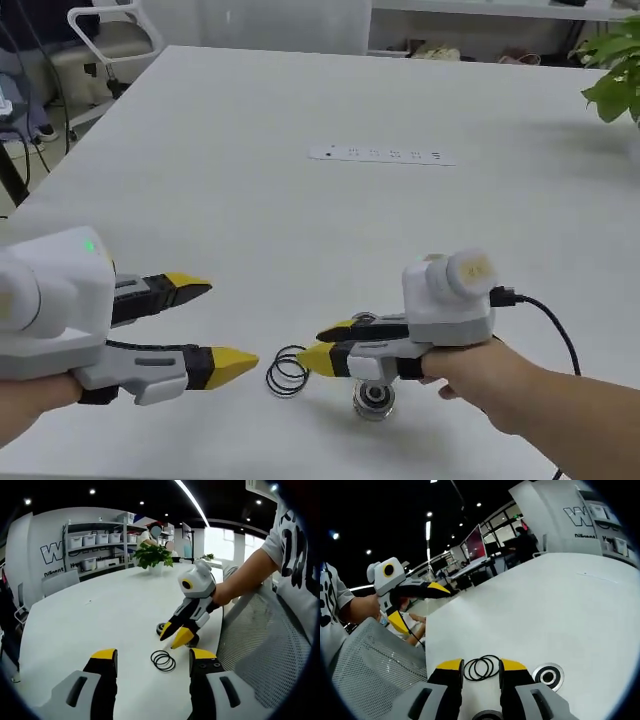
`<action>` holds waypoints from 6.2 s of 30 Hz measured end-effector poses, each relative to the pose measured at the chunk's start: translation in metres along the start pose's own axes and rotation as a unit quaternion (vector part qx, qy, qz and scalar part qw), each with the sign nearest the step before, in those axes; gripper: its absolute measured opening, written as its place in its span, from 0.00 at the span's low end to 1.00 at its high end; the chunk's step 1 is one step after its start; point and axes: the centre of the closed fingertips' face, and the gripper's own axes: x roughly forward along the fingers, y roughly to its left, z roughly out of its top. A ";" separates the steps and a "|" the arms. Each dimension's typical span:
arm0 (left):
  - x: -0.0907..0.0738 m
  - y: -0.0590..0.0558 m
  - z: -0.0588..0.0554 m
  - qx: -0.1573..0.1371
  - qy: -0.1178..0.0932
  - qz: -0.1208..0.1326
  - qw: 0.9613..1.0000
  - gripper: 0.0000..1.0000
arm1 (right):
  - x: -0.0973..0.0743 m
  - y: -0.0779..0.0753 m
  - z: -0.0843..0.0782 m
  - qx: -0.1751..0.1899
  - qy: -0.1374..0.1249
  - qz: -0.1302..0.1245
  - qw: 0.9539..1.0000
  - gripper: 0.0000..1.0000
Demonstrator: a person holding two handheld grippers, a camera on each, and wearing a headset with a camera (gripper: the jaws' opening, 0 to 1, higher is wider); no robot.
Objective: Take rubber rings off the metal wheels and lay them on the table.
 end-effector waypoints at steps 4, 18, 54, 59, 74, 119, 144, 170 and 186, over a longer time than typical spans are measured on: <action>0.005 0.001 0.003 0.004 0.003 -0.005 1.000 0.55 | -0.009 -0.004 0.003 -0.017 -0.002 -0.004 1.000 0.29; 0.032 0.004 0.010 0.016 0.019 -0.028 0.999 0.54 | -0.039 -0.024 0.005 -0.055 0.000 -0.029 0.998 0.34; 0.114 -0.011 0.000 0.024 0.071 -0.097 0.992 0.53 | -0.053 -0.072 -0.031 -0.085 0.039 -0.090 0.992 0.31; 0.122 -0.014 -0.001 0.020 0.074 -0.103 0.992 0.52 | -0.051 -0.073 -0.033 -0.079 0.041 -0.091 0.992 0.30; 0.145 -0.022 -0.006 0.006 0.080 -0.115 0.990 0.43 | -0.043 -0.074 -0.030 -0.076 0.022 -0.092 0.993 0.23; 0.167 -0.038 -0.007 0.008 0.078 -0.161 0.984 0.25 | -0.044 -0.079 -0.034 -0.076 0.015 -0.097 0.992 0.15; 0.172 -0.031 -0.012 0.071 0.086 -0.095 0.989 0.07 | -0.043 -0.078 -0.034 -0.079 0.016 -0.101 0.992 0.16; 0.176 -0.024 -0.009 0.041 0.063 -0.077 0.994 0.07 | -0.044 -0.077 -0.035 -0.061 0.016 -0.101 0.993 0.13; 0.175 -0.026 -0.009 0.038 0.062 -0.077 0.994 0.07 | -0.050 -0.081 -0.035 -0.006 0.005 -0.107 0.994 0.00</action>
